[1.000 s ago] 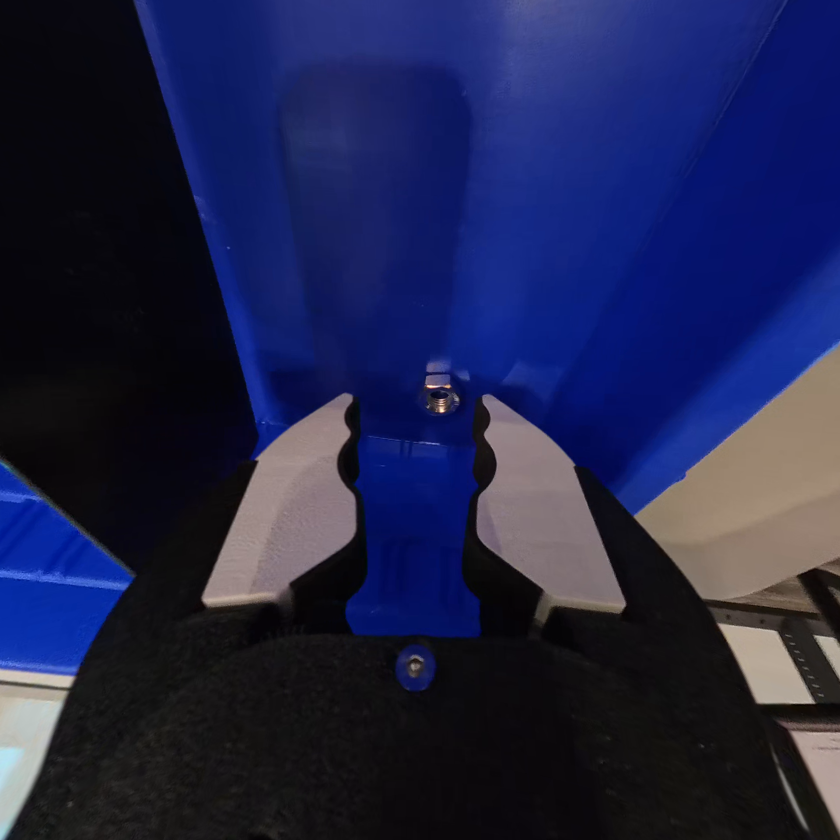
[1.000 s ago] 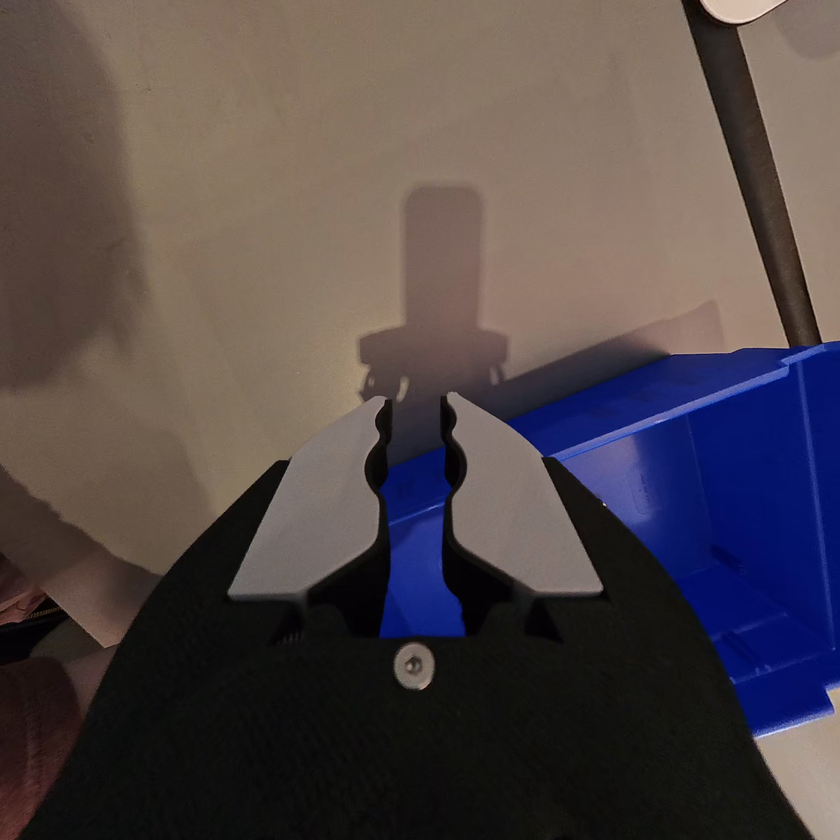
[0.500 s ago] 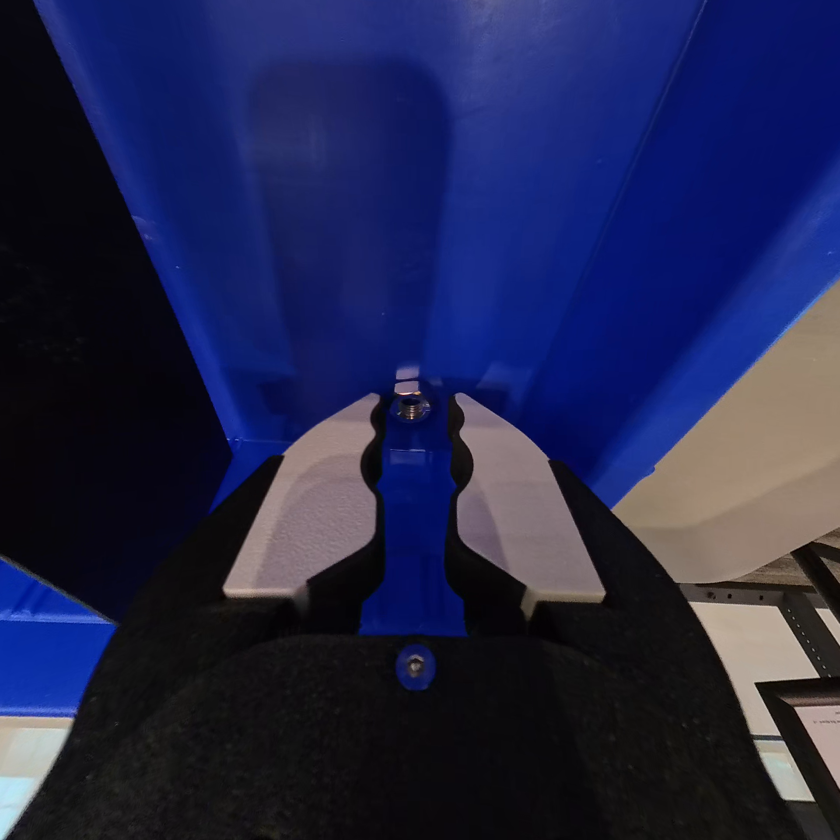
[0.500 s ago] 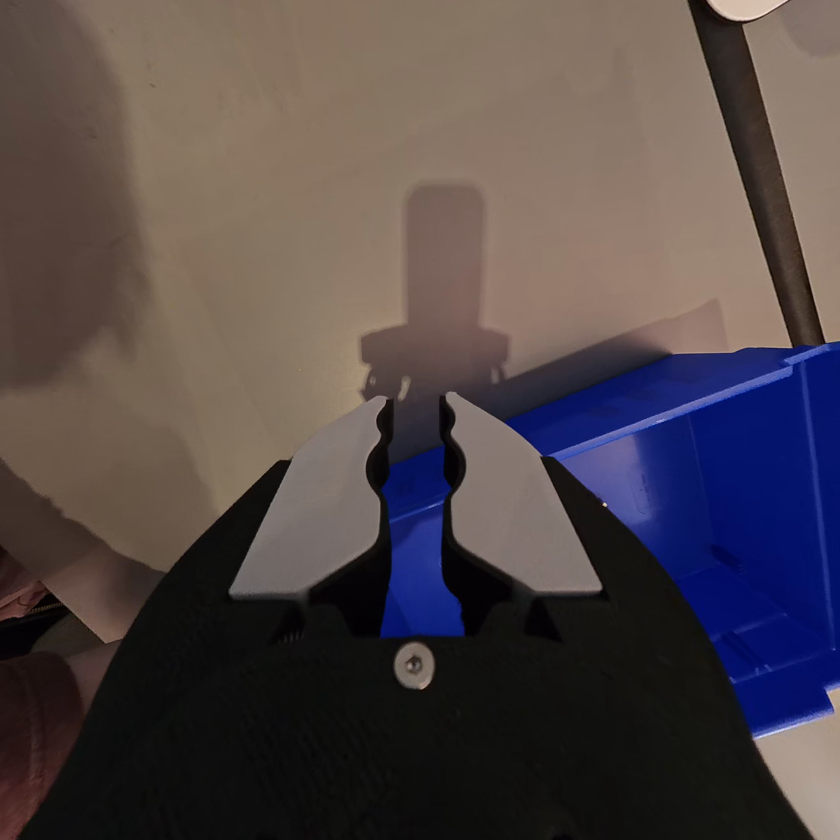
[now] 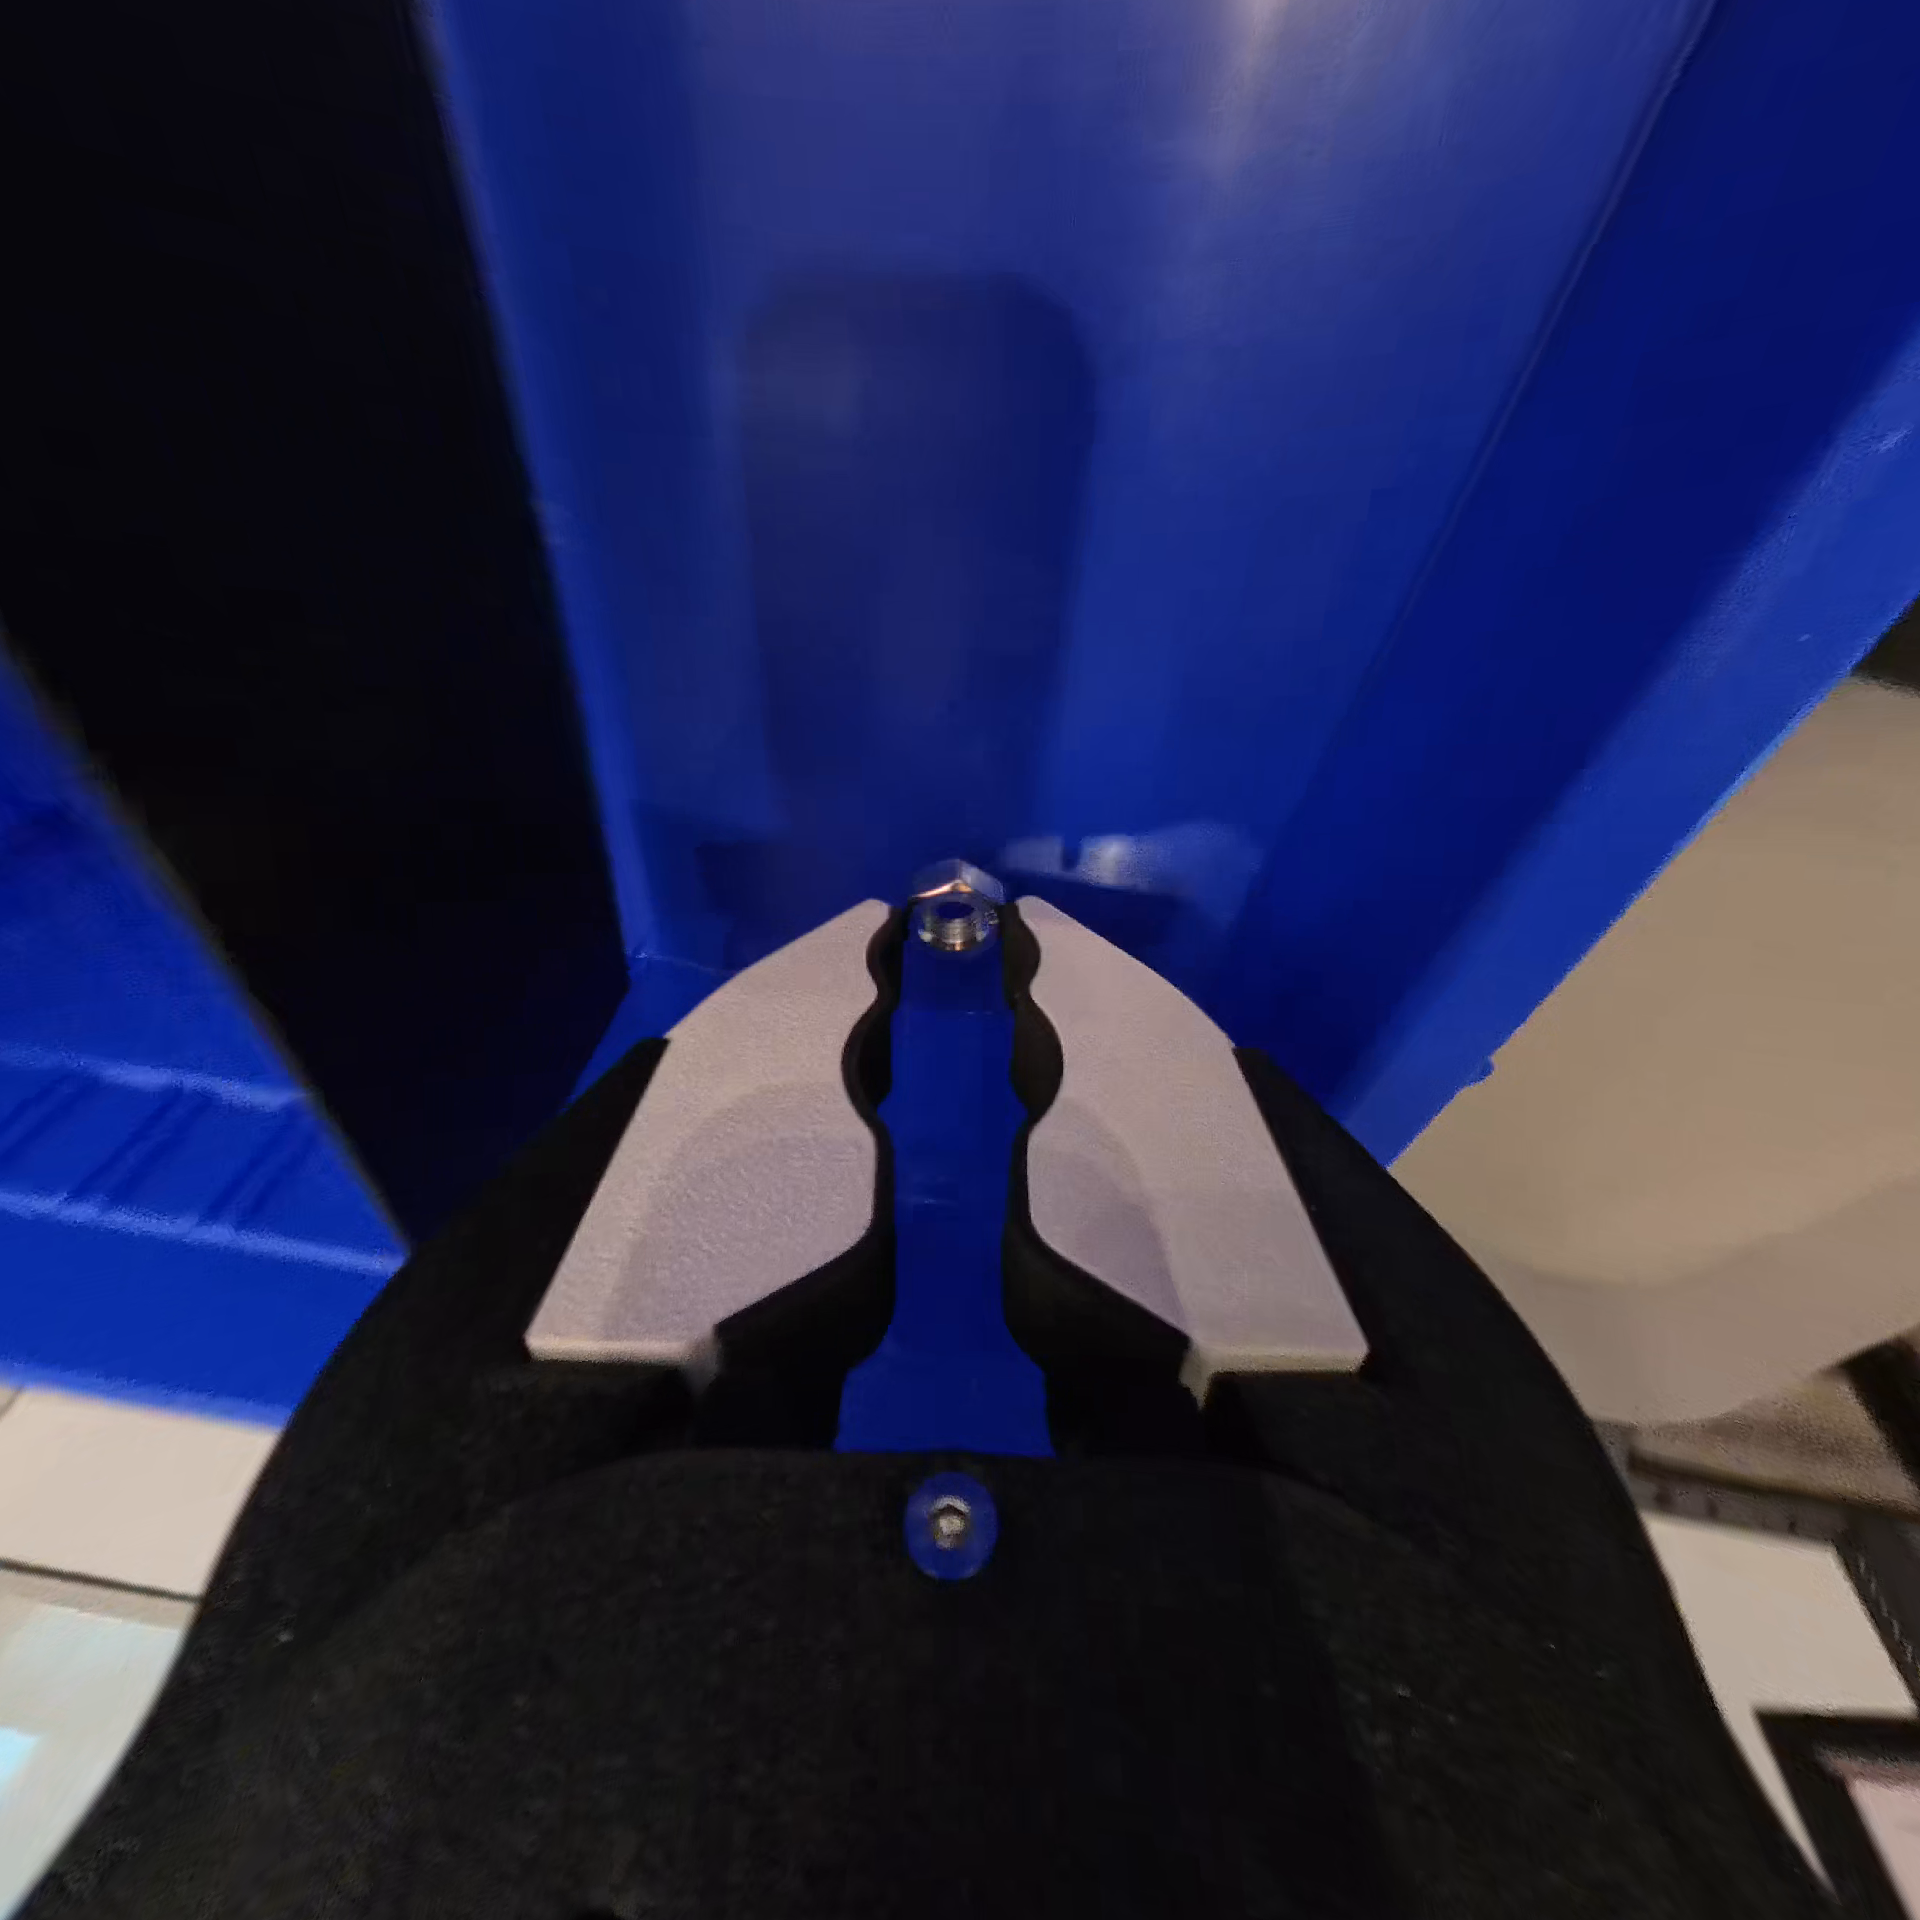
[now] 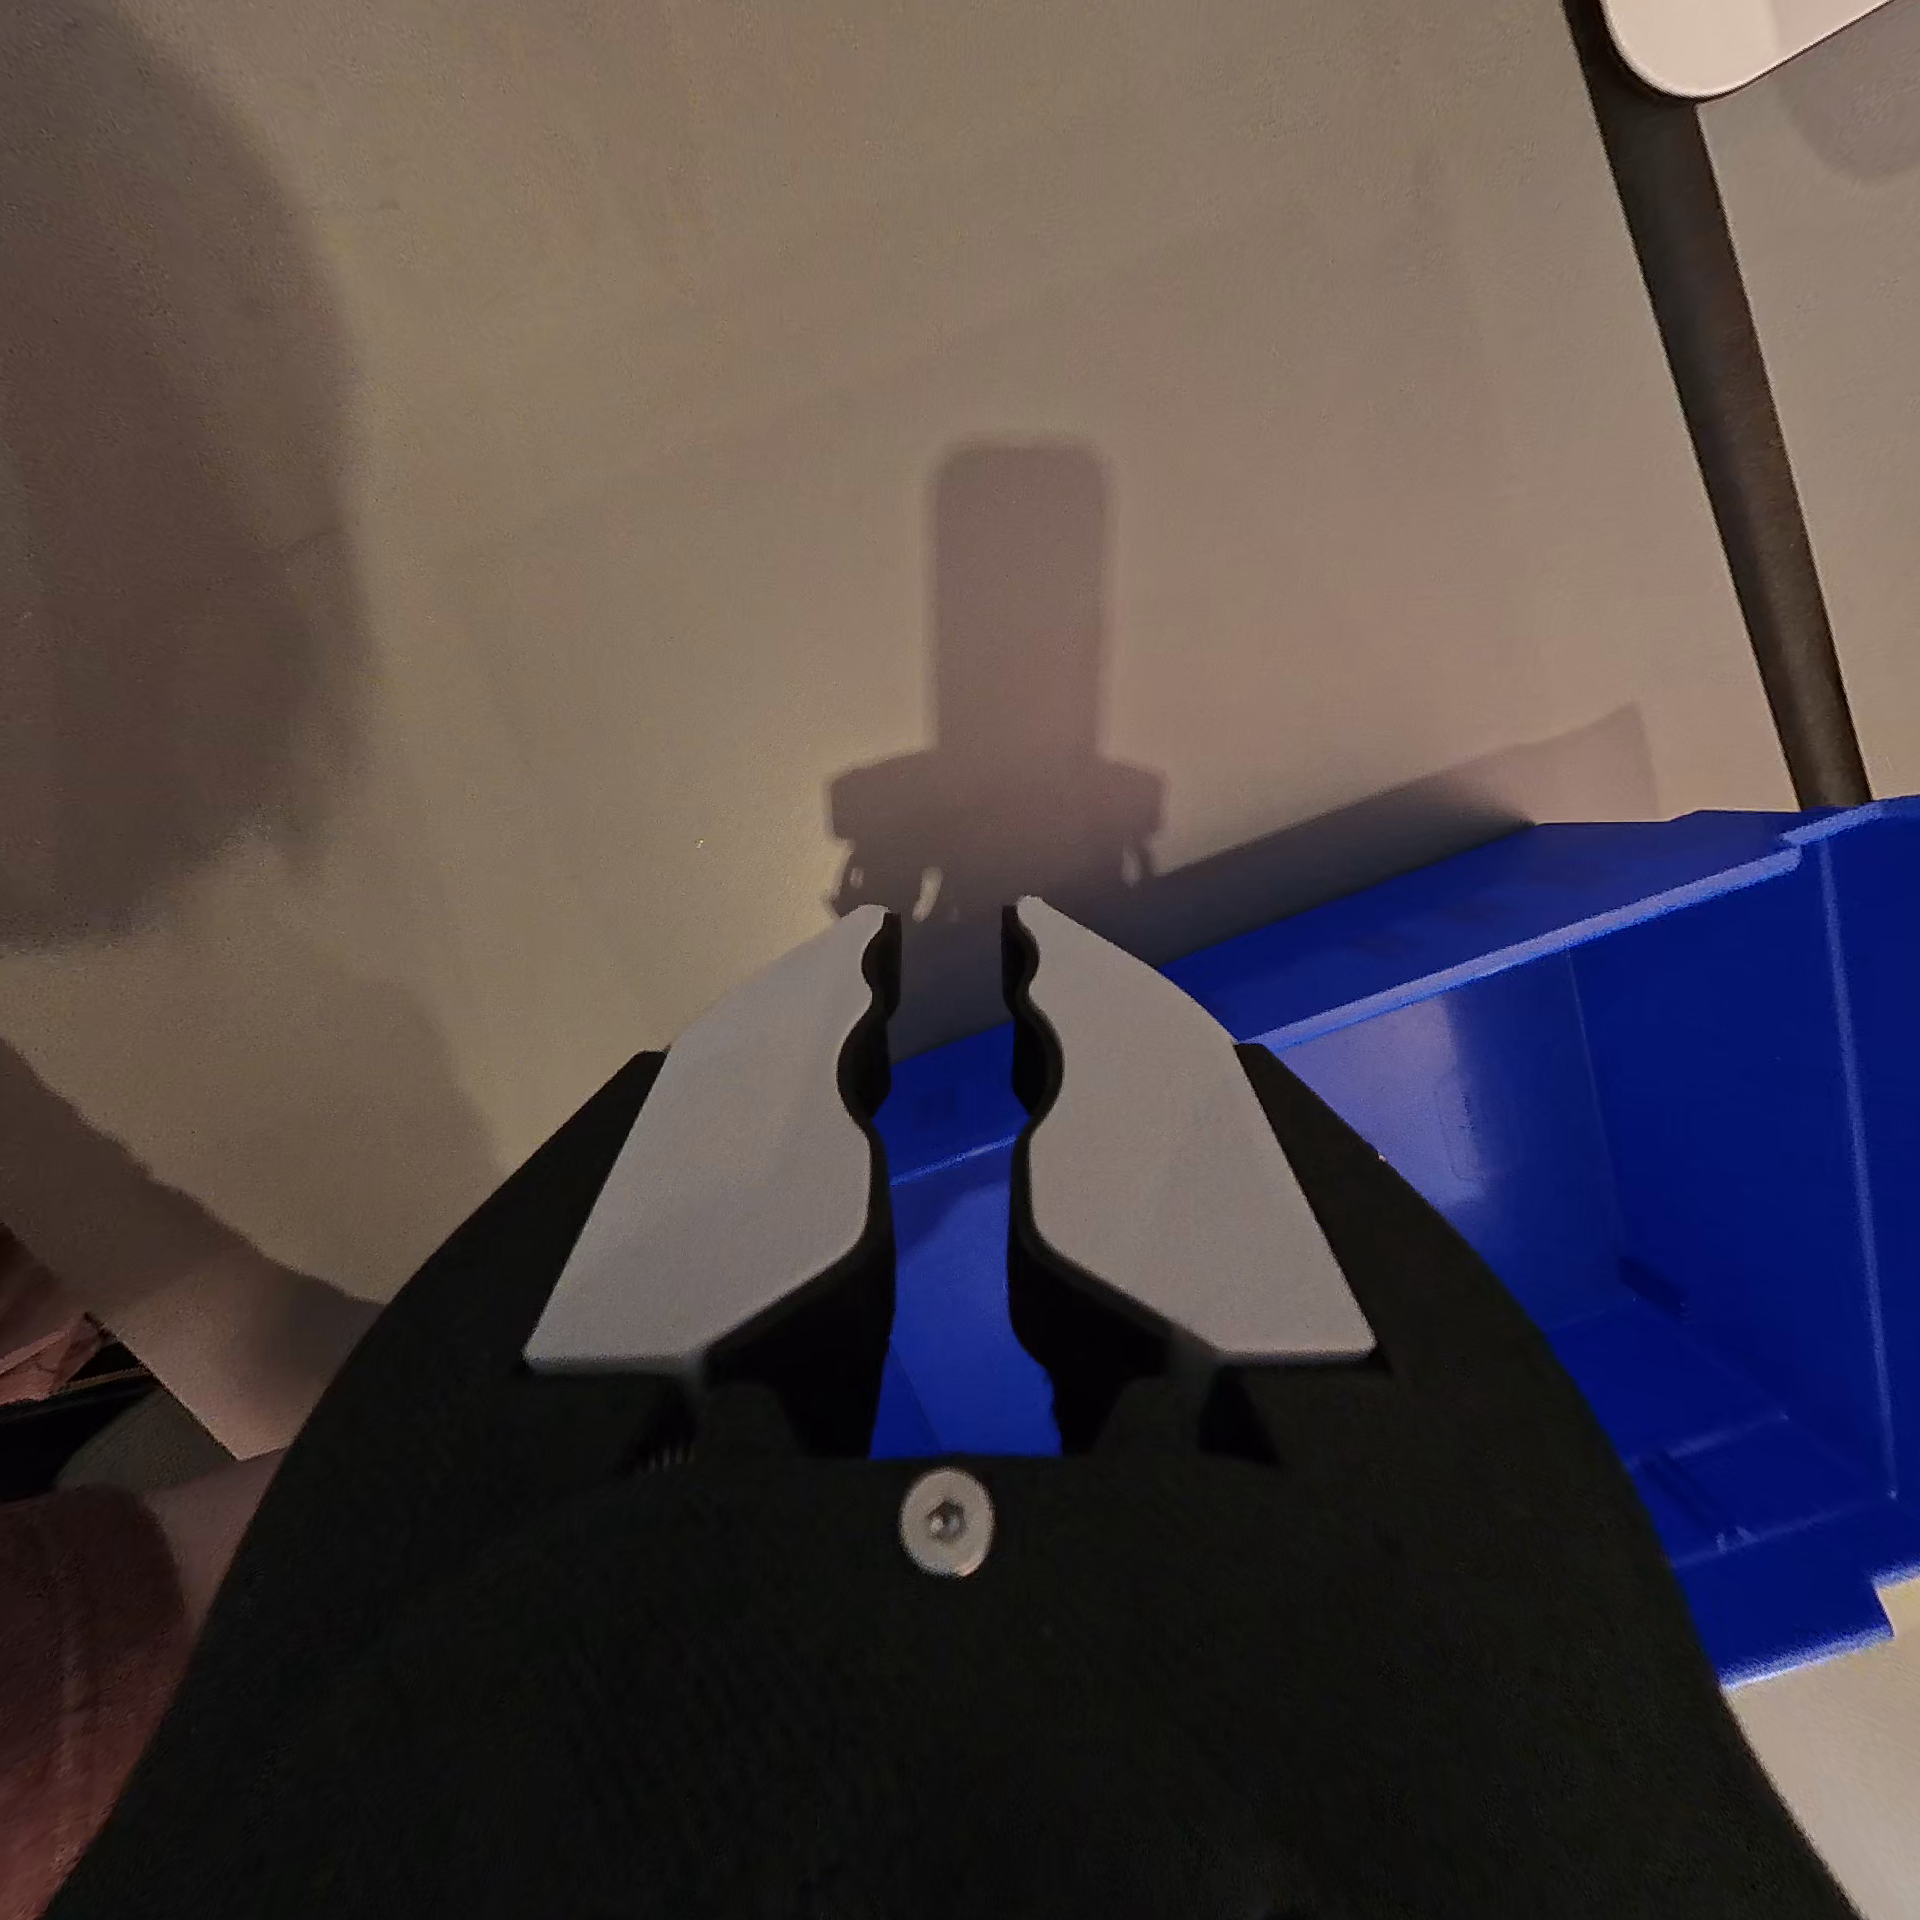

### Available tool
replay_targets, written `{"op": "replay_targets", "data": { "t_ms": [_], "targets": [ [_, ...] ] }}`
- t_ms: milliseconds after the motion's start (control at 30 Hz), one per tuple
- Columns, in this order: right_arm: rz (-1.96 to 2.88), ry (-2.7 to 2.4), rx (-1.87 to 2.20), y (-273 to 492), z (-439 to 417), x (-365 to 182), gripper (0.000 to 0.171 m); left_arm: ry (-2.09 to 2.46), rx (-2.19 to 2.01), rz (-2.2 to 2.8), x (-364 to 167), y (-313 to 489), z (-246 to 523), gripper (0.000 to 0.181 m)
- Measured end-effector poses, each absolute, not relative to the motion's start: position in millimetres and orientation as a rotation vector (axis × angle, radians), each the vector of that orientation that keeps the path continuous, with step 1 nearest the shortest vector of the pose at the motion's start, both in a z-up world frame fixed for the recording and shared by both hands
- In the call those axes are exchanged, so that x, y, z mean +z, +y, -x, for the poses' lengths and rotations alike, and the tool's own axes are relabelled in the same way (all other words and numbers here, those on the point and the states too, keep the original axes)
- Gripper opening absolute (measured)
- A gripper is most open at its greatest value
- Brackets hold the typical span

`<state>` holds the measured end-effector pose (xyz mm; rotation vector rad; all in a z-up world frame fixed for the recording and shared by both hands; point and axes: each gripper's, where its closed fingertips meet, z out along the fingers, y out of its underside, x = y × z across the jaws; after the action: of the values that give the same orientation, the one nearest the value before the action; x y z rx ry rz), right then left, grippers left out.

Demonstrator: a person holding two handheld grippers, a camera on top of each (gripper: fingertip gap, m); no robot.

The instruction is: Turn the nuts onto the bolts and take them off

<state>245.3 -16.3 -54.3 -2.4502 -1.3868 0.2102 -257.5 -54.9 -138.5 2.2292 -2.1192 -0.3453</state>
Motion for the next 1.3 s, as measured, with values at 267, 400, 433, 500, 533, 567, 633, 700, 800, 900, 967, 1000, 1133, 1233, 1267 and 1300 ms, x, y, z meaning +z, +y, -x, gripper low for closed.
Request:
{"op": "replay_targets", "data": {
  "t_ms": [267, 400, 433, 500, 533, 567, 633, 700, 800, 900, 967, 1000, 1133, 1233, 1267, 1300],
  "targets": [
    [2.407, -1.376, 0.218, -22.6, -249.2, -39.2, 0.019, -2.216, -0.318, -2.714, -28.3, -30.7, 180.4, 0.018],
    [2.376, -1.371, 0.222, -30.1, -251.2, -28.5, 0.019, -2.163, -0.028, -2.846, 12.1, -37.5, 85.7, 0.018],
    [2.370, -1.374, 0.227, -33.2, -252.2, -26.5, 0.019, -2.153, 0.069, -2.838, 12.8, -41.6, 59.4, 0.018],
    [2.369, -1.381, 0.232, -39.4, -256.0, -24.1, 0.019, -2.114, 0.216, -2.802, 2.0, -47.2, 12.3, 0.018],
    [2.371, -1.382, 0.230, -41.9, -258.8, -23.4, 0.019, -2.104, 0.254, -2.771, -9.0, -48.0, -7.9, 0.018],
    [2.370, -1.383, 0.229, -44.3, -261.5, -22.5, 0.019, -2.110, 0.257, -2.733, -22.5, -47.0, -25.3, 0.018],
    [2.363, -1.391, 0.245, -49.9, -265.4, -19.7, 0.019, -2.122, 0.174, -2.658, -55.7, -40.7, -49.8, 0.017],
    [2.343, -1.403, 0.267, -55.2, -269.1, -16.1, 0.019, -2.098, 0.123, -2.564, -91.5, -40.9, -66.4, 0.017],
    [2.329, -1.404, 0.300, -61.2, -278.0, -11.9, 0.019, -2.034, 0.091, -2.452, -133.8, -47.8, -80.5, 0.017],
    [2.324, -1.380, 0.337, -62.9, -286.4, -9.5, 0.019, -2.046, 0.037, -2.397, -153.9, -48.5, -89.0, 0.017],
    [2.327, -1.372, 0.354, -62.9, -290.4, -9.8, 0.019, -2.068, -0.007, -2.378, -159.0, -46.0, -92.5, 0.017],
    [2.331, -1.371, 0.359, -62.9, -292.2, -10.5, 0.019, -2.074, -0.015, -2.368, -160.6, -45.7, -94.2, 0.017],
    [2.345, -1.360, 0.370, -61.7, -295.6, -12.2, 0.019, -2.076, -0.021, -2.365, -162.8, -42.3, -100.8, 0.017],
    [2.351, -1.365, 0.372, -62.8, -296.8, -13.9, 0.019, -2.111, 0.040, -2.386, -157.8, -40.0, -108.5, 0.022],
    [2.352, -1.366, 0.375, -63.5, -297.4, -14.3, 0.019, -2.116, 0.070, -2.406, -150.9, -39.0, -110.5, 0.027],
    [2.353, -1.365, 0.379, -63.9, -298.2, -14.6, 0.019, -2.129, 0.103, -2.444, -139.6, -36.1, -112.5, 0.032]
  ]
}}
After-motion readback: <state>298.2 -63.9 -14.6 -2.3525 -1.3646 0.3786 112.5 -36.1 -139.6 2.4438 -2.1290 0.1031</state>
